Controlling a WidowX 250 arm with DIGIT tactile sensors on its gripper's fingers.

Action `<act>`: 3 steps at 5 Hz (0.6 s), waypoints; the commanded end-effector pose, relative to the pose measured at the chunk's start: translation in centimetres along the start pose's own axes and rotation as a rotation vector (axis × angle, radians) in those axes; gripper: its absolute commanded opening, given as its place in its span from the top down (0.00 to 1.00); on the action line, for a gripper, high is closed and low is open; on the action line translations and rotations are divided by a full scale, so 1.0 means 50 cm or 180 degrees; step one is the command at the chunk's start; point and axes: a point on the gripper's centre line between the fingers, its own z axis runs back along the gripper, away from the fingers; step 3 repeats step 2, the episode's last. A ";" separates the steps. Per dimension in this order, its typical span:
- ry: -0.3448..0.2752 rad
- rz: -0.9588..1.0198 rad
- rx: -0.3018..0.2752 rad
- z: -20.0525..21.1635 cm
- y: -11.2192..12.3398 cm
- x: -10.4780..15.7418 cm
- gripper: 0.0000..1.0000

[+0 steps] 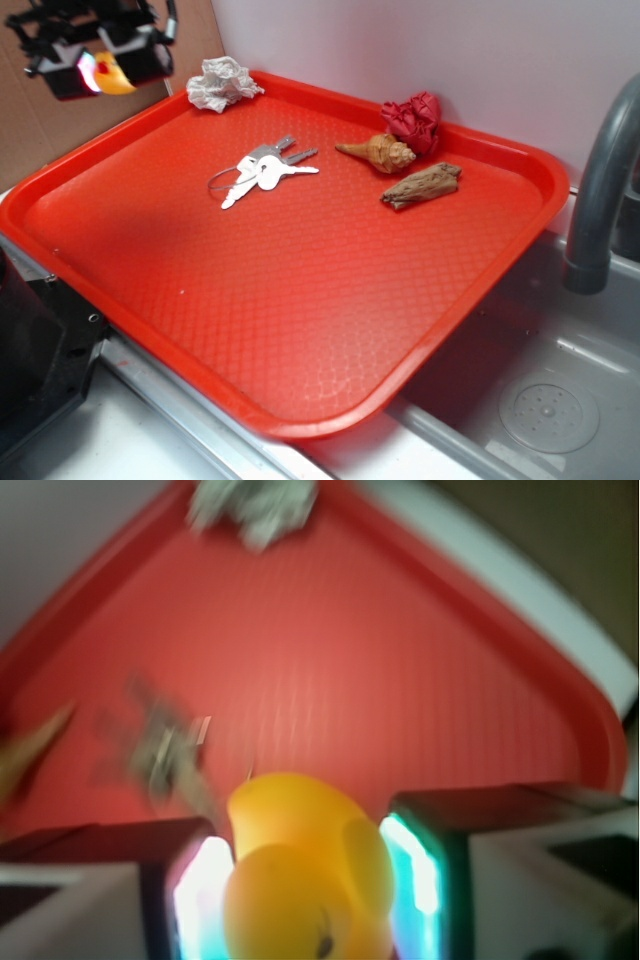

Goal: Grab the yellow duck.

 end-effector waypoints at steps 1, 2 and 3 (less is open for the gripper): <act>0.0242 -0.0682 -0.0220 0.099 0.024 -0.026 1.00; 0.0251 -0.0729 -0.0152 0.091 0.023 -0.002 1.00; 0.0251 -0.0729 -0.0152 0.091 0.023 -0.002 1.00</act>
